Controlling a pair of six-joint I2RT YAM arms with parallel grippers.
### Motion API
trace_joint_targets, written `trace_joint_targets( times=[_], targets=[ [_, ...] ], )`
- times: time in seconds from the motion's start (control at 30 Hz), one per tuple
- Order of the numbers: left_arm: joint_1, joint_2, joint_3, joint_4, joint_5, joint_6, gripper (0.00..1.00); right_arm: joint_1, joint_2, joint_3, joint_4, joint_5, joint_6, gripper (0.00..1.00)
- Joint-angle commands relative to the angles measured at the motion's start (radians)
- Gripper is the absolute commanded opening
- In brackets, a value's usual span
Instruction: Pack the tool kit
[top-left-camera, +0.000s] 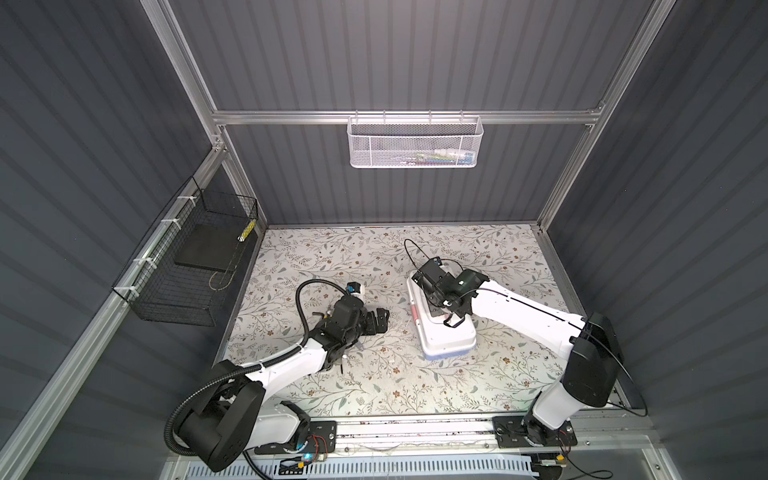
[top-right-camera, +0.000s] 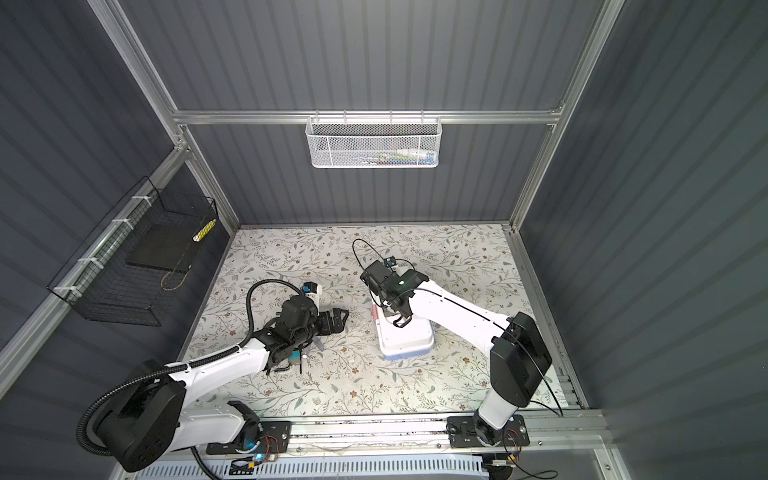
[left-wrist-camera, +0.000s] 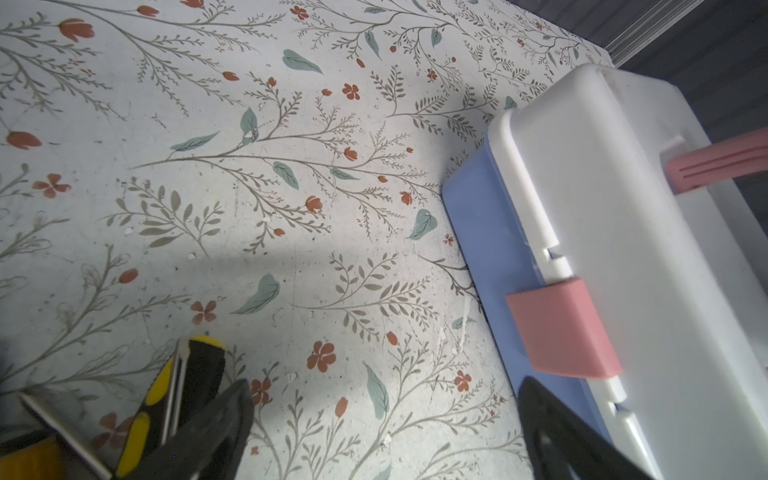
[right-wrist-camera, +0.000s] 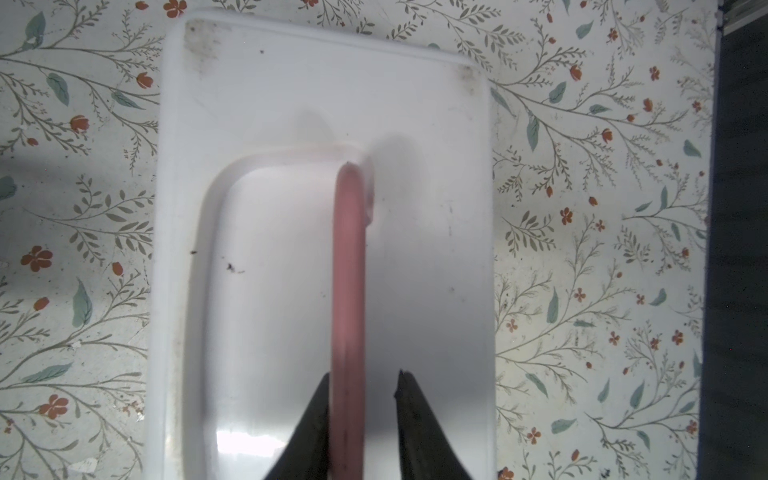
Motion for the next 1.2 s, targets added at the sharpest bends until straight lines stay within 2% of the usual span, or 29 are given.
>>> trace_joint_targets(
  times=[0.0,0.27,0.47,0.57,0.67,0.8,0.93,1.17],
  targets=[
    [-0.007,0.012,0.006,0.002,0.009,-0.006,0.99,-0.007,-0.018,-0.015,0.003,-0.011,0.028,0.22],
    [-0.007,-0.045,0.033,-0.069,-0.018,-0.001,1.00,-0.021,-0.041,-0.031,0.039,-0.059,0.029,0.11],
    [-0.007,-0.106,0.066,-0.168,-0.014,0.035,0.99,-0.032,-0.080,-0.067,0.141,-0.200,0.031,0.00],
    [-0.007,-0.130,0.083,-0.208,-0.015,0.035,0.99,-0.035,-0.106,-0.082,0.204,-0.281,0.024,0.00],
    [-0.007,-0.155,0.086,-0.215,-0.003,0.017,1.00,-0.048,-0.134,-0.110,0.281,-0.400,0.011,0.00],
    [-0.006,-0.161,0.130,-0.272,0.032,0.003,0.99,-0.094,-0.193,-0.197,0.445,-0.625,0.028,0.00],
    [-0.007,-0.162,0.172,-0.334,0.057,0.000,0.99,-0.174,-0.243,-0.313,0.631,-0.858,0.084,0.00],
    [-0.007,-0.146,0.202,-0.331,0.171,0.000,0.99,-0.357,-0.278,-0.547,0.931,-1.172,0.222,0.00]
  ],
)
